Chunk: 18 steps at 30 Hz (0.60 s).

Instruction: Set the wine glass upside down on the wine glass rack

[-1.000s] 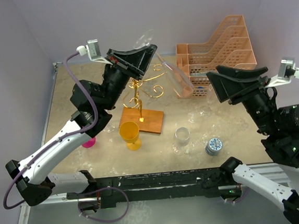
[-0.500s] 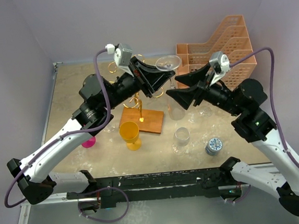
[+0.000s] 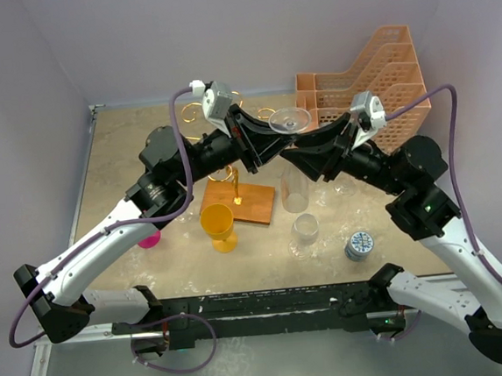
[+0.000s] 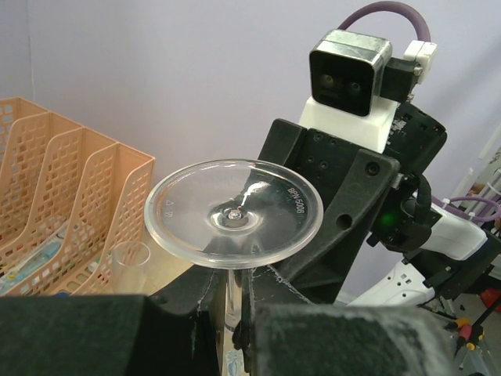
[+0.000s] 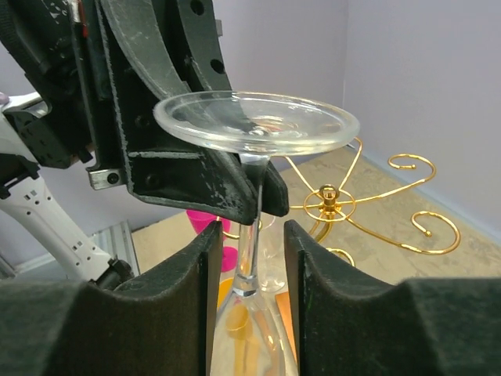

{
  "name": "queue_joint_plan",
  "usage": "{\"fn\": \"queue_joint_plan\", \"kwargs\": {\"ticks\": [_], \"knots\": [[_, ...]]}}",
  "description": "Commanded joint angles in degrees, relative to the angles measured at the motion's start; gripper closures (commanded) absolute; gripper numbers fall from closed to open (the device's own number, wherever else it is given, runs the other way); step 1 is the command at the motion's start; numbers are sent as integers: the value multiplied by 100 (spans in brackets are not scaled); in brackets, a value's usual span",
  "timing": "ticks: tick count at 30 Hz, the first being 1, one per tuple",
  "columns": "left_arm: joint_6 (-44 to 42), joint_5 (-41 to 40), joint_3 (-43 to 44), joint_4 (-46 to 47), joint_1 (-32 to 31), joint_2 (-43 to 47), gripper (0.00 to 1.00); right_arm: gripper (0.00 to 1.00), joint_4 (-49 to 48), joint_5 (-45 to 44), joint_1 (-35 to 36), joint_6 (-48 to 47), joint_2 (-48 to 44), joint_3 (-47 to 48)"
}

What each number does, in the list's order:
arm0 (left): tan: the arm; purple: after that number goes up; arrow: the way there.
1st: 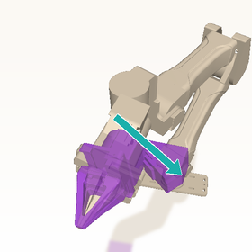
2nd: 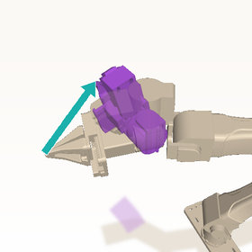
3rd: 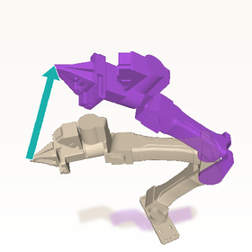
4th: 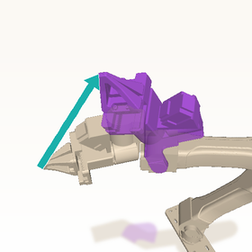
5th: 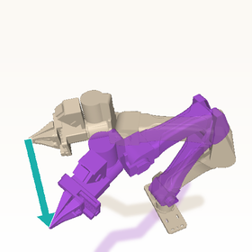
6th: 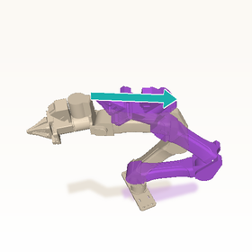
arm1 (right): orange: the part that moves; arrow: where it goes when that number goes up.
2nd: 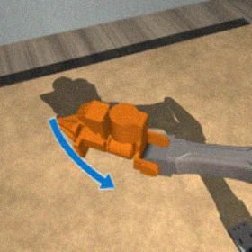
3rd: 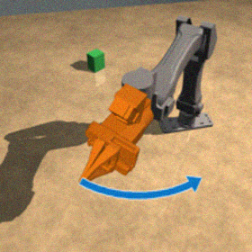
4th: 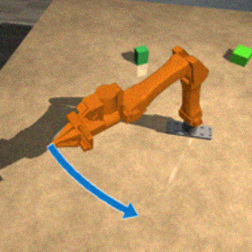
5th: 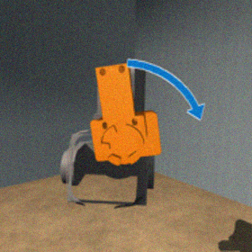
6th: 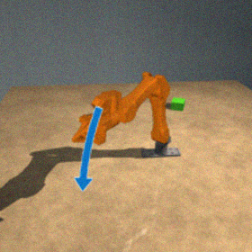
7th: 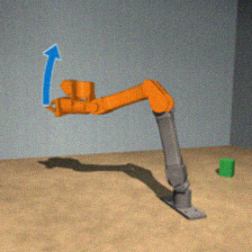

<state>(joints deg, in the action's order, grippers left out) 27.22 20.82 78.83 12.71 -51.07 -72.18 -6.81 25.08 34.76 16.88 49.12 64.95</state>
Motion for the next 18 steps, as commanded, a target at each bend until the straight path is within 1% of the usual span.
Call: {"fn": "queue_joint_plan", "kwargs": {"ticks": [1, 5, 6, 7, 10, 11, 14, 16, 18], "knots": [[29, 229, 8, 490, 14, 139, 100, 63, -236, 149, 13, -224, 27, -39], [114, 361, -127, 723, 9, 206, 100, 67, -214, 371, 13, -299, 24, -104], [111, 354, -138, 741, 11, 229, 100, 70, -178, 487, 11, -343, 39, -105], [107, 354, -155, 742, 9, 242, 100, 74, -134, 578, 8, -392, 31, -110], [118, 361, -155, 746, 11, 263, 100, 95, -78, 569, 13, -406, -22, -163], [137, 354, -157, 754, 9, 260, 100, 100, -75, 522, 10, -403, -50, -190], [195, 301, -168, 784, 8, 266, 100, 100, -91, 365, 13, -377, -139, -252], [229, 231, -195, 748, 9, 292, 92, 100, -128, 233, 13, -344, -214, -267], [230, 150, -235, 683, 9, 345, 77, 100, -206, 34, 13, -294, -311, -299]]}}
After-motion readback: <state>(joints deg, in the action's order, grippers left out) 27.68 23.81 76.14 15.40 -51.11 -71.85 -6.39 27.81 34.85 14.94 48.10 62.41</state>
